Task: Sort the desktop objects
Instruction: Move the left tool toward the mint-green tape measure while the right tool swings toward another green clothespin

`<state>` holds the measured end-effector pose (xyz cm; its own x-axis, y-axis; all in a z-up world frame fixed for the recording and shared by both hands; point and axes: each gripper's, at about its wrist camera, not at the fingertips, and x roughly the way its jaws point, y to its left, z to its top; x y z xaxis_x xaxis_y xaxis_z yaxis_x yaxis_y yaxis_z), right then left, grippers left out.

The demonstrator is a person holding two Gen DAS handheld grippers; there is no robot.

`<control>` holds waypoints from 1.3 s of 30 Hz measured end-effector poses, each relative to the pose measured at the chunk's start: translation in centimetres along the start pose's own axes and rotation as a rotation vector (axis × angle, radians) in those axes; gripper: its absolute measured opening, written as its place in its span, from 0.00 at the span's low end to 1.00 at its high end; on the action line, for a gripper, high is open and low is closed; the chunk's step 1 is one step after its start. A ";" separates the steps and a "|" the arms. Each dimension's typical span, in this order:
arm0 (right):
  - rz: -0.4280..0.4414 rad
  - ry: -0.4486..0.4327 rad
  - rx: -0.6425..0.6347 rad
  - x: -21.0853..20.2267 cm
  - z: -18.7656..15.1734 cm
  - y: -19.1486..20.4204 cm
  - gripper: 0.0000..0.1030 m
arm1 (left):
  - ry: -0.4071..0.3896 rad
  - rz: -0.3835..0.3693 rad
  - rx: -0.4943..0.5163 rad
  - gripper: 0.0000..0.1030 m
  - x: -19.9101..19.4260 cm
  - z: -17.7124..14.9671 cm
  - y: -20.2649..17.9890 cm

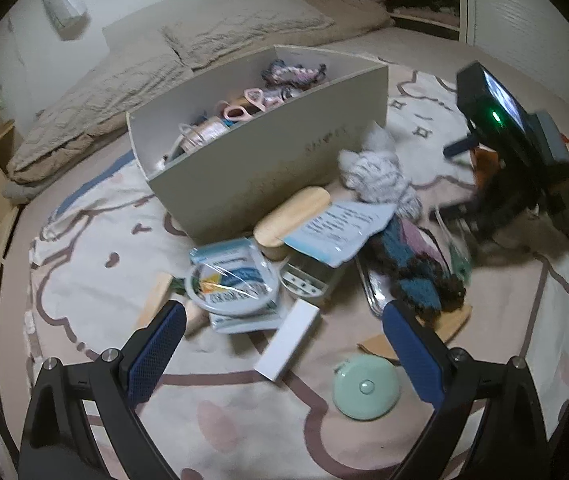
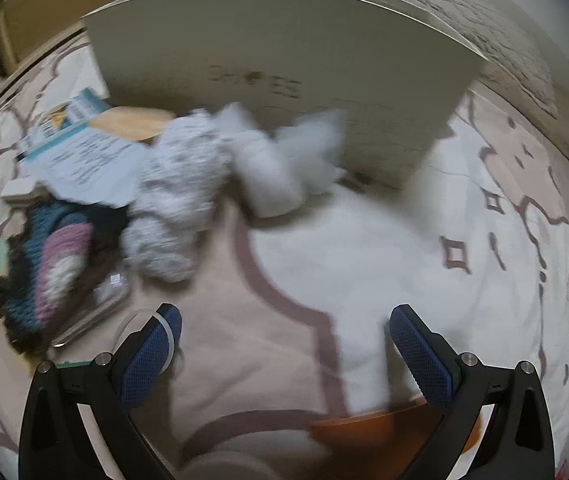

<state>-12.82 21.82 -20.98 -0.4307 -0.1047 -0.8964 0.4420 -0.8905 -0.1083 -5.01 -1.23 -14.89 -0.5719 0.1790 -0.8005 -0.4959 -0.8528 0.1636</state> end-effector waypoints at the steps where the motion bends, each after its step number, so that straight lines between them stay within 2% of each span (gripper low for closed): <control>1: -0.001 0.007 0.016 0.1 0.1 -0.5 1.00 | 0.009 -0.006 0.000 0.97 0.2 -0.1 -0.1; 17: -0.175 0.089 0.388 1.2 0.2 -14.6 1.00 | 0.102 -0.091 0.031 0.97 1.9 -1.8 -2.8; 33: -0.250 0.139 0.512 -0.1 -3.8 -24.0 1.00 | 0.169 -0.178 0.004 0.97 3.0 -3.4 -4.5; 39: -0.264 0.121 0.574 -2.0 -5.9 -27.1 1.00 | 0.179 -0.195 -0.013 0.97 3.7 -4.3 -4.6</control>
<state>-19.35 48.78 -18.81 -0.3602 0.1711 -0.9170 -0.1730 -0.9782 -0.1146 -2.00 1.27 -21.06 -0.3407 0.2522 -0.9057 -0.5765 -0.8170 -0.0107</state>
